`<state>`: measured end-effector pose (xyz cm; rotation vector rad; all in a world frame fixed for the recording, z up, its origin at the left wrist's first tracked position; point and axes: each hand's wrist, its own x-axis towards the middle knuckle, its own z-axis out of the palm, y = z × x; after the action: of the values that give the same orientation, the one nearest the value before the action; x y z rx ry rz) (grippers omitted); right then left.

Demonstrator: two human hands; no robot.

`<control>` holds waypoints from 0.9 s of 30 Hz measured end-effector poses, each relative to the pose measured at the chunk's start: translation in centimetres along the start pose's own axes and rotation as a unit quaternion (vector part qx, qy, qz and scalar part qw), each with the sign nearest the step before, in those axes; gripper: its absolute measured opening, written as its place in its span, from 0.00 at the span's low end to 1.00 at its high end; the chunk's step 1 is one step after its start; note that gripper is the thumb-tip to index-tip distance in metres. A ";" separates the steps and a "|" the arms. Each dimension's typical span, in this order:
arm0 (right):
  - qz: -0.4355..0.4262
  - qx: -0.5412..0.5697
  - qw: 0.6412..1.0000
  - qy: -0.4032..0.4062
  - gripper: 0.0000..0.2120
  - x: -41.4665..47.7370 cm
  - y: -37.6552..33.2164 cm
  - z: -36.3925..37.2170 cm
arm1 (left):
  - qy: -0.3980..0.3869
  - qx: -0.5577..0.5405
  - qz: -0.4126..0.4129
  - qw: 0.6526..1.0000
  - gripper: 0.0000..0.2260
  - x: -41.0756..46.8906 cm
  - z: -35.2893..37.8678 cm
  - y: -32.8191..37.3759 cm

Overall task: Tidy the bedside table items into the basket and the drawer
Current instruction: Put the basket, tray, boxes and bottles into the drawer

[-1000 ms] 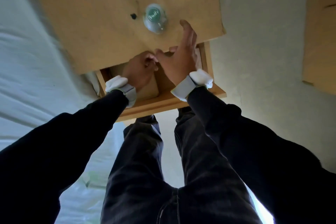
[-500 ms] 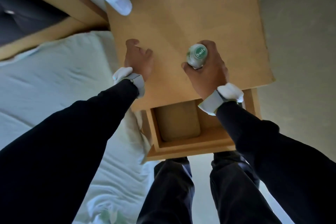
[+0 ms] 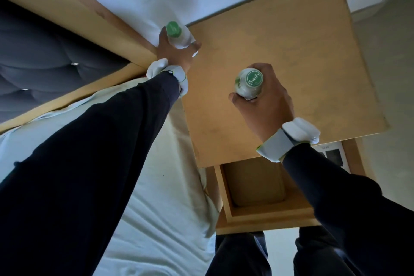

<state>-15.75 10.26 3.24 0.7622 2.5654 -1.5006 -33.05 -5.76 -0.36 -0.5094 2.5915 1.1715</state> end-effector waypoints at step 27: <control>0.054 -0.146 0.966 -0.208 0.28 -15.1 20.3 -9.4 | -0.271 0.149 0.081 0.947 0.26 -32.4 11.7 -10.8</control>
<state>8.30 20.51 -3.53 0.4798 2.3080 -1.0763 1.82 3.32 -3.36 0.0875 2.2825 0.7913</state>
